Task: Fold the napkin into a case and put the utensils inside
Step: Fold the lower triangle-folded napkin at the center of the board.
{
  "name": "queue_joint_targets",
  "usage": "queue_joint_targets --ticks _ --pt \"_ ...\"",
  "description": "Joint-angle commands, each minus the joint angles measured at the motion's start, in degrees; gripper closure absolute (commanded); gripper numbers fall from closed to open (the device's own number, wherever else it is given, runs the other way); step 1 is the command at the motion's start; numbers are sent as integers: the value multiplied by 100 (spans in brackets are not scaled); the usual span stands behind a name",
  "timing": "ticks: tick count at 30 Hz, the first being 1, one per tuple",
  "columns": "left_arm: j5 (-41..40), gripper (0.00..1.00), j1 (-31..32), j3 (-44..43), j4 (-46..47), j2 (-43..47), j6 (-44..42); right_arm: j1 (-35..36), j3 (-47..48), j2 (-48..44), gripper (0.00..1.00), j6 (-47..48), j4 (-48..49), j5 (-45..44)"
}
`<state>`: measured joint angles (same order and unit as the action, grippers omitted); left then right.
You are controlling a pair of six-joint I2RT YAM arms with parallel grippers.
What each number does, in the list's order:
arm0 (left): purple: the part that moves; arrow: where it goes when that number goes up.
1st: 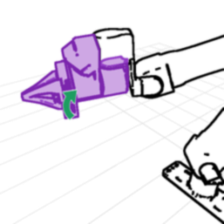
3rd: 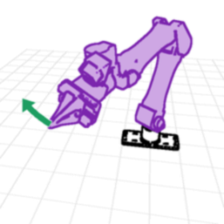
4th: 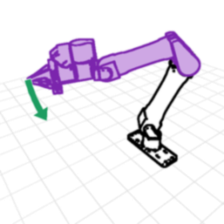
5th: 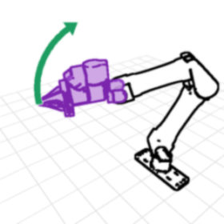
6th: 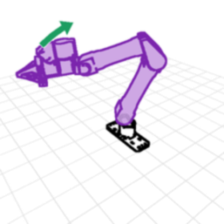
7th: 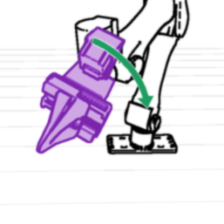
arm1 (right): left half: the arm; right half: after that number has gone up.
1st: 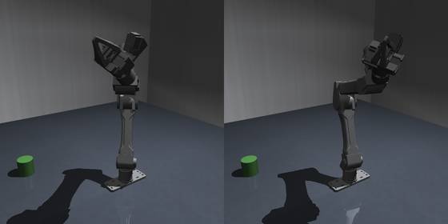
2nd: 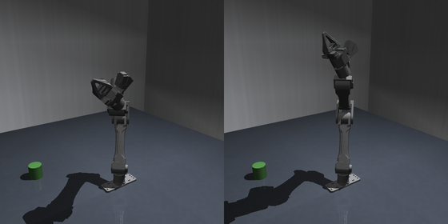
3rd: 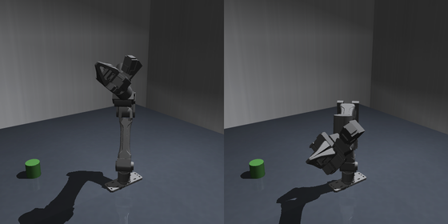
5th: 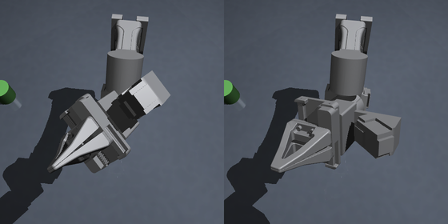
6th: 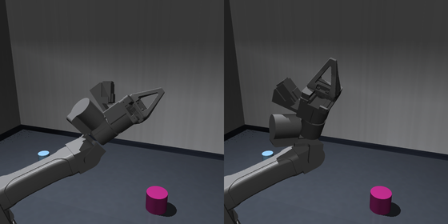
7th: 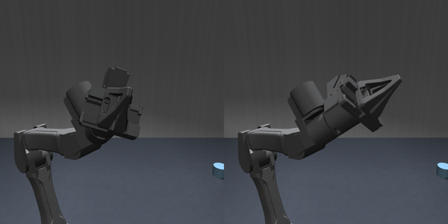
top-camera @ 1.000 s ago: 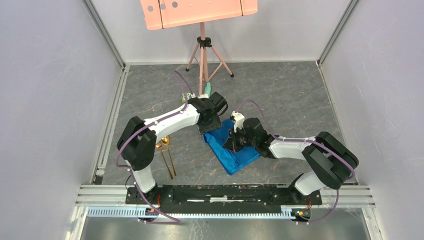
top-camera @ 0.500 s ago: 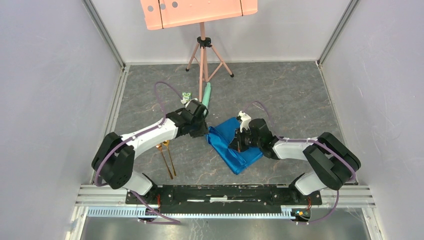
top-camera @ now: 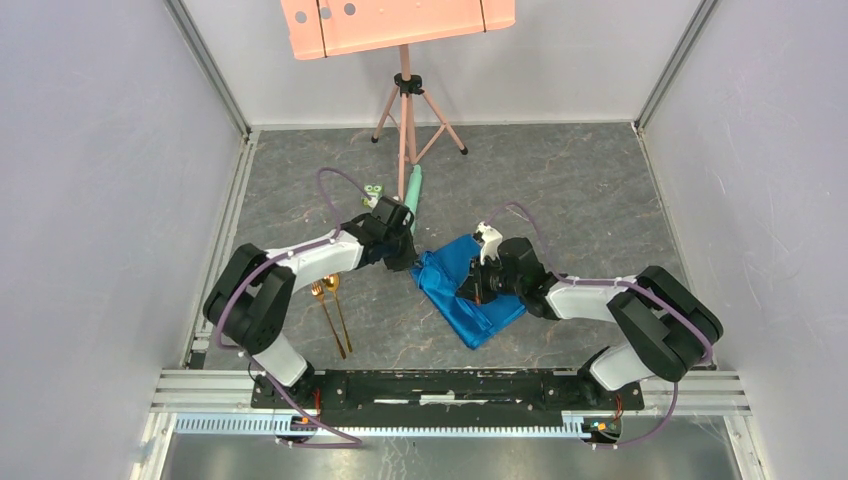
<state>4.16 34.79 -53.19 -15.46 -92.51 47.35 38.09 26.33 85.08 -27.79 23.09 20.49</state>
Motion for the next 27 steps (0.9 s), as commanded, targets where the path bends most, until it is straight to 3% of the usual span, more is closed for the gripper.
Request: queue_joint_targets --ticks 1,11,15,18,24,27 --pt "356 94 -4 -253 483 -236 -209 -25 -80 -198 99 -46 287 -20" --pt "436 94 -6 -348 498 -606 -348 11 -303 -271 96 -255 468 -52" --pt "437 94 -4 -393 464 -721 -418 14 -179 -248 90 -118 275 -136" --pt "407 95 -5 -420 411 -805 -496 16 44 -284 81 182 -161 -300" --pt "346 97 -7 -394 339 -851 -570 25 532 -741 53 1210 -1234 -1017" --pt "311 98 -6 -410 301 -873 -593 17 779 -574 46 1328 -920 -300"
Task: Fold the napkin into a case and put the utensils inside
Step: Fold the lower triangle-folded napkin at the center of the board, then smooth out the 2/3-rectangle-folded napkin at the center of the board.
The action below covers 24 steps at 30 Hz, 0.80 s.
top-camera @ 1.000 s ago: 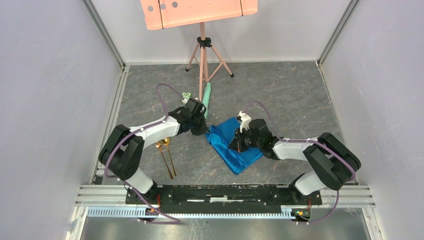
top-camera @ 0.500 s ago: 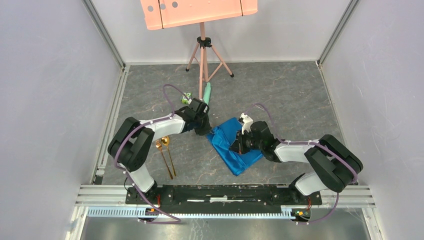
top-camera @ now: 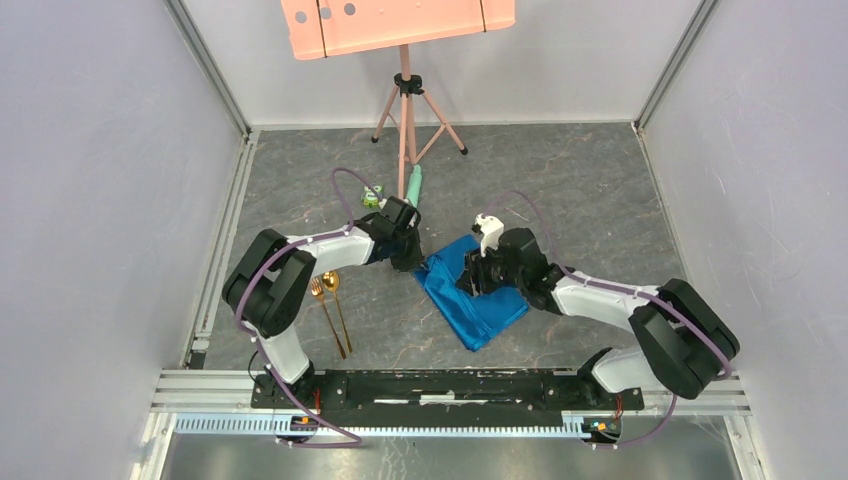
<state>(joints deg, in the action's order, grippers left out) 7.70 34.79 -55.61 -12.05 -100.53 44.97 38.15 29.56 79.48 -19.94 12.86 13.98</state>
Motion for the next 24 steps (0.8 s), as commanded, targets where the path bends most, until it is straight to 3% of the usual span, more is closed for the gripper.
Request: queue_joint_targets --ticks 1,5,9,17,24 --pt "-42 98 -12 -169 -50 -89 -364 22 551 199 46 458 327 827" --pt "-66 98 -15 -161 -39 -98 -391 25 721 908 45 -58 1508 1989" --pt "-68 98 -15 -169 -58 -167 -440 29 1173 1728 46 -325 1940 2889" --pt "-75 98 -18 -160 -42 -281 -460 52 1153 2495 45 -485 2228 3156" --pt "-69 98 -36 -177 -37 -397 -492 88 661 2379 46 -523 2333 3207"
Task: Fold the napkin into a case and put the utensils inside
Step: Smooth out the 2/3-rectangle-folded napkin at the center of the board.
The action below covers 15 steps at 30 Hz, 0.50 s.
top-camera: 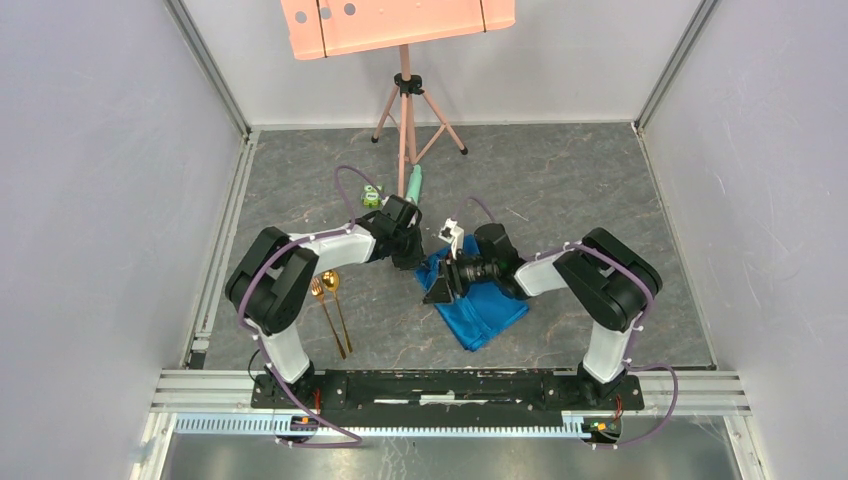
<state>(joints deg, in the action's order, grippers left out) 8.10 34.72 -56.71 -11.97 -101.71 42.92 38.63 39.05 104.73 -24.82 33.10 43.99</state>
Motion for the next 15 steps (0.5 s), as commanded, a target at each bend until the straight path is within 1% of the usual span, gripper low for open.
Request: queue_joint_targets --ticks 1,15 --pt "-107 98 -50 -68 -43 -293 -298 38 -409 -221 46 -32 329 200" --pt "-46 98 -123 -42 5 -375 -377 76 -2181 -1875 46 -129 267 169"
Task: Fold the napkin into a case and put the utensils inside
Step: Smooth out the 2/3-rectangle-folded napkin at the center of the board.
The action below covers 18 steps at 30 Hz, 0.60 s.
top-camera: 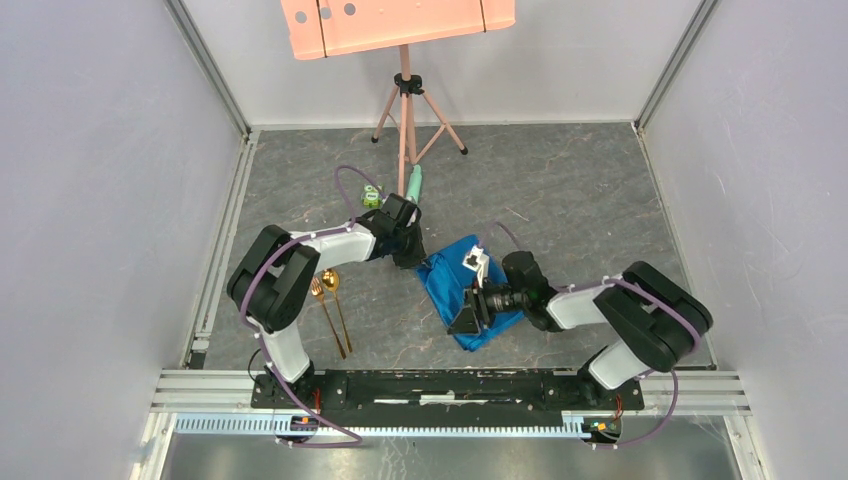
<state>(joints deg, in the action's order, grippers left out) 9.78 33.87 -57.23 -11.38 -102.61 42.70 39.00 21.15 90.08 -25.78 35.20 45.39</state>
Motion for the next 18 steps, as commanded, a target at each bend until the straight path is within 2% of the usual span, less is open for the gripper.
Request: queue_joint_targets --ticks 1,8,13,18 --pt "-205 98 -38 10 -63 -284 -359 46 -551 -504 46 -31 60 3" --pt "-99 98 -37 -119 -164 -240 -493 46 -1367 -893 46 -163 231 -192" --pt "220 97 -38 -232 -305 -5 -612 44 -1320 -1841 45 -25 -592 -474" --pt "649 92 -38 -318 -318 179 -553 46 -1183 -2096 44 117 -965 -653"
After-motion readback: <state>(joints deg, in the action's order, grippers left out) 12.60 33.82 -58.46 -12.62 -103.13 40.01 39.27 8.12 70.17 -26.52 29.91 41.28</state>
